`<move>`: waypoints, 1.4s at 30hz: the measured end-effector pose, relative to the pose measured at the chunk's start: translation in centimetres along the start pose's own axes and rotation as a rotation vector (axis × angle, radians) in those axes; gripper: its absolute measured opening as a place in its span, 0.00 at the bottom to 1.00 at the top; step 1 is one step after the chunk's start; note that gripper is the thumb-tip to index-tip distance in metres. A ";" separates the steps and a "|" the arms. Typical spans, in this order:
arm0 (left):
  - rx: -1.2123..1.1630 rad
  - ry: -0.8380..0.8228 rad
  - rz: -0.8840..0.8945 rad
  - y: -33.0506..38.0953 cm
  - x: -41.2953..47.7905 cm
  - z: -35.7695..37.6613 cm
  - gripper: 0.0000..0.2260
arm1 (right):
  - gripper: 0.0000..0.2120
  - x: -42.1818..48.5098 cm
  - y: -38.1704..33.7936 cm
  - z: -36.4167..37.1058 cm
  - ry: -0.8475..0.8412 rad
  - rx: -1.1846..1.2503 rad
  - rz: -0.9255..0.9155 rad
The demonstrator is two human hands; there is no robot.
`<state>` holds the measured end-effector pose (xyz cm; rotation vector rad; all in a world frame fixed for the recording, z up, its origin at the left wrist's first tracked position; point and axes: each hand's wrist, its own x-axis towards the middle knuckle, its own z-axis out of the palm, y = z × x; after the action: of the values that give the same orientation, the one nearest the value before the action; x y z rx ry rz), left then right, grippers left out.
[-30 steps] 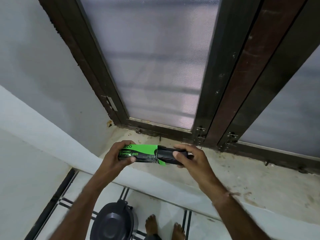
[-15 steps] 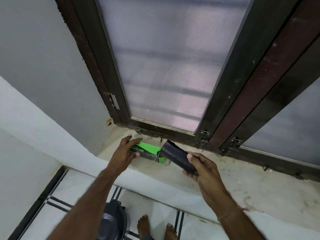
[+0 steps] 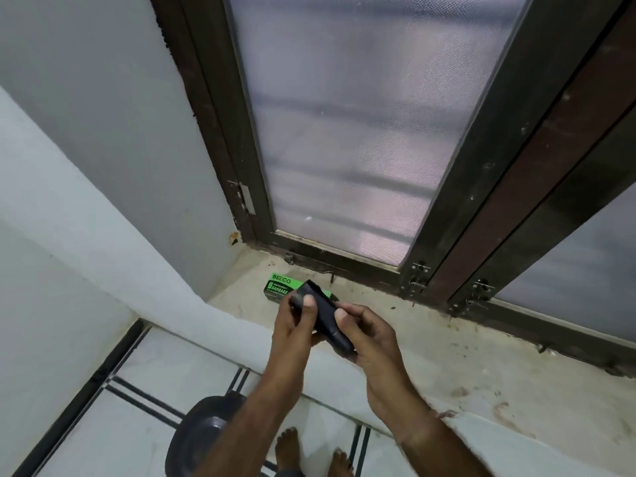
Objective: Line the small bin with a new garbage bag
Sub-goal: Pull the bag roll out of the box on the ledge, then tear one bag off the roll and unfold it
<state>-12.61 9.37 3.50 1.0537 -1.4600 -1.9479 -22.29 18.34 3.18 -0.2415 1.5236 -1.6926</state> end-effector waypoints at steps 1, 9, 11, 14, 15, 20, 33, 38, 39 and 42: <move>0.017 -0.018 0.008 0.1 -0.2 -0.3 0.17 | 0.11 -0.1 0.0 0.2 -0.014 -0.010 -0.005; 0.009 -0.072 -0.097 -0.9 -2.1 -1.2 0.19 | 0.13 -0.8 0.0 0.9 0.061 -0.026 -0.012; -0.022 -0.096 -0.134 -1.2 -2.2 -0.9 0.17 | 0.15 -1.0 0.1 0.7 0.094 -0.028 0.005; -0.135 -0.082 -0.221 -1.1 -2.4 -0.3 0.20 | 0.17 -1.3 0.1 0.7 0.131 -0.060 0.031; -0.161 -0.084 -0.241 -1.1 -2.4 -0.1 0.22 | 0.16 -1.3 0.2 0.7 0.149 -0.082 0.027; -0.232 -0.073 -0.289 -0.9 -2.4 0.3 0.25 | 0.12 -1.4 0.0 0.6 0.231 -0.085 0.049; -0.315 -0.143 -0.326 1.0 -3.4 -4.9 0.20 | 0.15 -2.9 0.3 4.7 0.004 -0.134 -0.049; -0.333 -0.126 -0.305 1.7 -3.9 -7.4 0.24 | 0.14 -2.8 2.1 6.3 0.073 -0.428 -0.145; -0.332 -0.123 -0.307 1.4 -3.9 -7.9 0.24 | 0.15 -2.9 2.2 6.7 0.107 -0.412 -0.145; -0.360 -0.152 -0.337 1.1 -4.1 -9.4 0.18 | 0.11 -3.2 2.2 7.4 0.131 -0.299 -0.101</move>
<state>-2.70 6.75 4.50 1.0517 -0.9905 -2.4599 -14.66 15.17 4.24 -0.3751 1.8912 -1.5779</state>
